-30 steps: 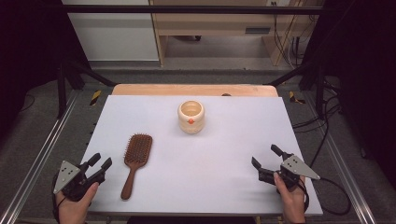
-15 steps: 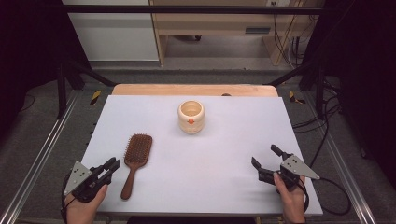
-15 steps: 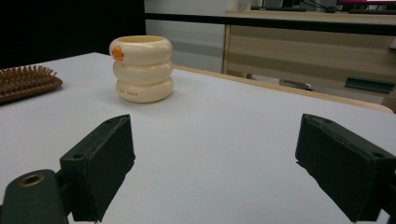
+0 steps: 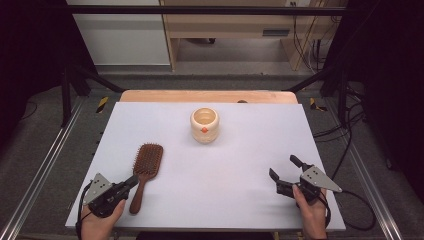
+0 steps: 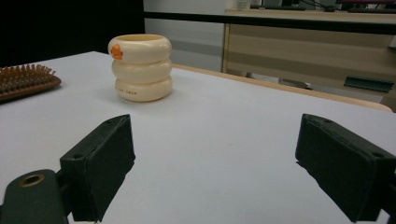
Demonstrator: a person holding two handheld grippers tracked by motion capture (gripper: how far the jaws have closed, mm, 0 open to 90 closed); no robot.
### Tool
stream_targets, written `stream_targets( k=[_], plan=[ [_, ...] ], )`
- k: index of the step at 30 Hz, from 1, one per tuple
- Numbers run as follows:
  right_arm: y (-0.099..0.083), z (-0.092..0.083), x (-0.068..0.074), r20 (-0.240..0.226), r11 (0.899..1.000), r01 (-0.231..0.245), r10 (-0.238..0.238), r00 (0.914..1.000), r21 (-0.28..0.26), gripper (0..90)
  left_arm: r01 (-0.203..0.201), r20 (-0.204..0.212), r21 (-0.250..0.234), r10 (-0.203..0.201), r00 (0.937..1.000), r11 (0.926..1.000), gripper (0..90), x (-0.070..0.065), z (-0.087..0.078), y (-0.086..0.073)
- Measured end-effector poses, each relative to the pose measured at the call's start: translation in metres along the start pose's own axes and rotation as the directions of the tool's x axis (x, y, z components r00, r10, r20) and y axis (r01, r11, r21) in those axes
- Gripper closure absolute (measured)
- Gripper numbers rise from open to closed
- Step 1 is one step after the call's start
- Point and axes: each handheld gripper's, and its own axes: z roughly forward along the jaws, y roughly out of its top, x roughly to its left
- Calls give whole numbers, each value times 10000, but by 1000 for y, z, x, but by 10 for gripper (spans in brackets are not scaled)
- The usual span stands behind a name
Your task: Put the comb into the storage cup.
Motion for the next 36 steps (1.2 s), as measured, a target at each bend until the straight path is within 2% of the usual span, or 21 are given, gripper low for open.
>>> stream_targets(
  k=[6, 7, 9, 17, 23, 25, 26, 28, 30, 36],
  plan=[
    [0, 0, 0, 4, 10000, -11, 11, 10000, 19, 114, -23, 122, 702, 14, 9999, 9975, 898, -7, 9, -2],
    [0, 0, 0, 4, 10000, -11, 11, 10000, 19, 114, -23, 122, 702, 14, 9999, 9975, 899, -7, 9, -2],
    [0, 0, 0, -2, 10000, -20, 20, 10000, 25, 114, -74, 185, 1044, 55, 9998, 9945, 900, -9, 13, -4],
    [0, 1, 0, -11, 10000, -48, 48, 10000, 40, 114, -159, 229, 1693, 122, 9997, 9854, 900, -15, 22, -7],
    [-1, 1, 0, 19, 10000, -52, 51, 10000, 51, 114, -138, 193, 2277, 96, 9998, 9736, 900, -15, 26, -10],
    [-1, 1, 0, 32, 10000, -59, 59, 10000, 54, 114, -89, 123, 2532, 60, 9999, 9674, 900, -13, 27, -12],
    [-1, 1, 0, 32, 10000, -59, 59, 10000, 54, 114, -89, 123, 2532, 60, 9999, 9674, 900, -13, 27, -12],
    [-1, 1, 0, 33, 10000, -75, 74, 10000, 66, 114, -70, 156, 2787, 28, 9999, 9604, 900, -12, 29, -14],
    [-1, 1, 0, 32, 10000, -71, 71, 10000, 69, 114, -199, 120, 2992, 171, 9998, 9540, 900, -12, 32, -15],
    [-1, 0, 0, 35, 9999, -99, 99, 9999, 57, 114, -105, -12, 3198, 115, 9999, 9474, 900, -10, 31, -17]
  ],
)
